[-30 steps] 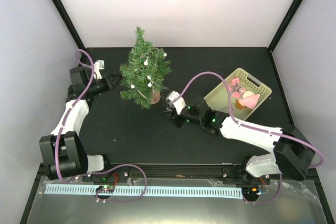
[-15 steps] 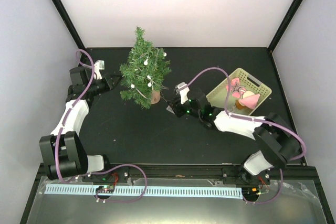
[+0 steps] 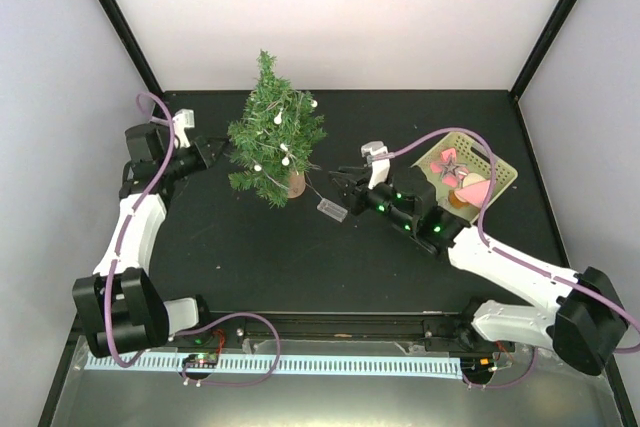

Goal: Decorate the small christmas tree
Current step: Wrap the decoration item around the Christmas tree.

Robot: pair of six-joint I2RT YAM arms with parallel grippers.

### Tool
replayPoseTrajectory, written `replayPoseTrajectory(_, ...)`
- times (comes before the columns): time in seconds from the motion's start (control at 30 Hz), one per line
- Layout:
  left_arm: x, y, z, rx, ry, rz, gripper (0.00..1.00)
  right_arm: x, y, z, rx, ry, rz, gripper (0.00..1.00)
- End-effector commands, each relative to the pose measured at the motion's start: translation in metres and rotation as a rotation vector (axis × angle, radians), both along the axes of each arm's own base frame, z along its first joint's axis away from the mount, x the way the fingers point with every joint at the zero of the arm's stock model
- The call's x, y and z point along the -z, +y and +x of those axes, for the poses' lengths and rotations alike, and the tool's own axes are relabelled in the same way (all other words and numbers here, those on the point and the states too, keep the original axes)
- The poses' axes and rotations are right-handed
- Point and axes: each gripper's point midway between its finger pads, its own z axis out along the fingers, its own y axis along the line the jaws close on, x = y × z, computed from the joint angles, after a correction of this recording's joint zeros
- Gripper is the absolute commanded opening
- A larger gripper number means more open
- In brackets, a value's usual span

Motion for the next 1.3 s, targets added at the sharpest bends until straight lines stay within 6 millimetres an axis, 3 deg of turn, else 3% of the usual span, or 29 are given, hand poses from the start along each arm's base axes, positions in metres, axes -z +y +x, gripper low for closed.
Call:
replayPoseTrajectory(0.0, -0.033, 0.005, -0.001, -0.025, -0.072, 0.027, 0.02, -0.037, 0.009, -0.009, -0.007, 0.041, 0.119, 0.35)
replayPoseTrajectory(0.2, -0.035, 0.005, -0.003, -0.031, -0.079, 0.011, 0.02, -0.049, 0.038, -0.012, -0.007, 0.083, 0.135, 0.35)
replayPoseTrajectory(0.53, -0.027, 0.004, -0.005, -0.024, -0.063, 0.018, 0.02, -0.016, 0.067, -0.008, -0.021, 0.164, 0.082, 0.37)
replayPoseTrajectory(0.93, -0.024, 0.004, -0.006, -0.022, -0.063, 0.026, 0.02, -0.008, 0.086, -0.002, -0.05, 0.173, 0.062, 0.38)
replayPoseTrajectory(1.0, -0.024, 0.005, -0.006, -0.024, -0.062, 0.029, 0.02, -0.016, 0.089, -0.002, -0.064, 0.155, 0.066, 0.33)
replayPoseTrajectory(1.13, -0.022, 0.006, -0.006, -0.028, -0.059, 0.035, 0.02, -0.038, 0.084, -0.001, -0.049, 0.104, 0.082, 0.02)
replayPoseTrajectory(1.27, -0.017, 0.008, -0.005, -0.04, -0.047, 0.048, 0.02, -0.066, 0.066, 0.002, 0.011, 0.017, 0.096, 0.01)
